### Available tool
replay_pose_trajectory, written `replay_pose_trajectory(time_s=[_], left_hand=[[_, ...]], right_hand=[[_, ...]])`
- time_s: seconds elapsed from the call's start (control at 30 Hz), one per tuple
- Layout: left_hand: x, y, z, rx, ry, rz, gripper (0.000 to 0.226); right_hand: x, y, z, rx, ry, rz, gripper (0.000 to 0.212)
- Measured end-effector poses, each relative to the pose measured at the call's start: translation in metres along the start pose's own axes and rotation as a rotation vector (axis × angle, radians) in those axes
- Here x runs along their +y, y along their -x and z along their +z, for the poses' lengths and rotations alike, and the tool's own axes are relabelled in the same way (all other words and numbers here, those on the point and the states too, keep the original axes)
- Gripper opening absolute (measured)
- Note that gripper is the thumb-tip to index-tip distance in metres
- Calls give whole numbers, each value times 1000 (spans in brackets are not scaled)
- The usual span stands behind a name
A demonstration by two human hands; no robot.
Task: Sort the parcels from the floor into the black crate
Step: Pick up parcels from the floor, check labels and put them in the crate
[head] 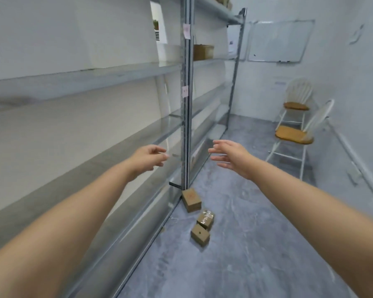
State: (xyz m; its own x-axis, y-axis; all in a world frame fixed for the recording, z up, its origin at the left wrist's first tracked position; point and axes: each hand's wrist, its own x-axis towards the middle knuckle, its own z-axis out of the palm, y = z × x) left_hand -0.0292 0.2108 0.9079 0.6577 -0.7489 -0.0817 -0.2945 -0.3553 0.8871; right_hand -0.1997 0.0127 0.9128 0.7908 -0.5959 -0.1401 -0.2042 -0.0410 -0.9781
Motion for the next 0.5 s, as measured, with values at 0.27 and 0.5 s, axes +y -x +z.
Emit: replay_pose_trajectory(time_s=[0.27, 0.5], left_hand=[[51, -90, 91, -97, -14, 47, 27], [94, -185, 134, -19, 2, 52, 28]], right_hand=[[22, -46, -104, 44, -17, 15, 14], [8, -133, -190, 16, -36, 0, 21]])
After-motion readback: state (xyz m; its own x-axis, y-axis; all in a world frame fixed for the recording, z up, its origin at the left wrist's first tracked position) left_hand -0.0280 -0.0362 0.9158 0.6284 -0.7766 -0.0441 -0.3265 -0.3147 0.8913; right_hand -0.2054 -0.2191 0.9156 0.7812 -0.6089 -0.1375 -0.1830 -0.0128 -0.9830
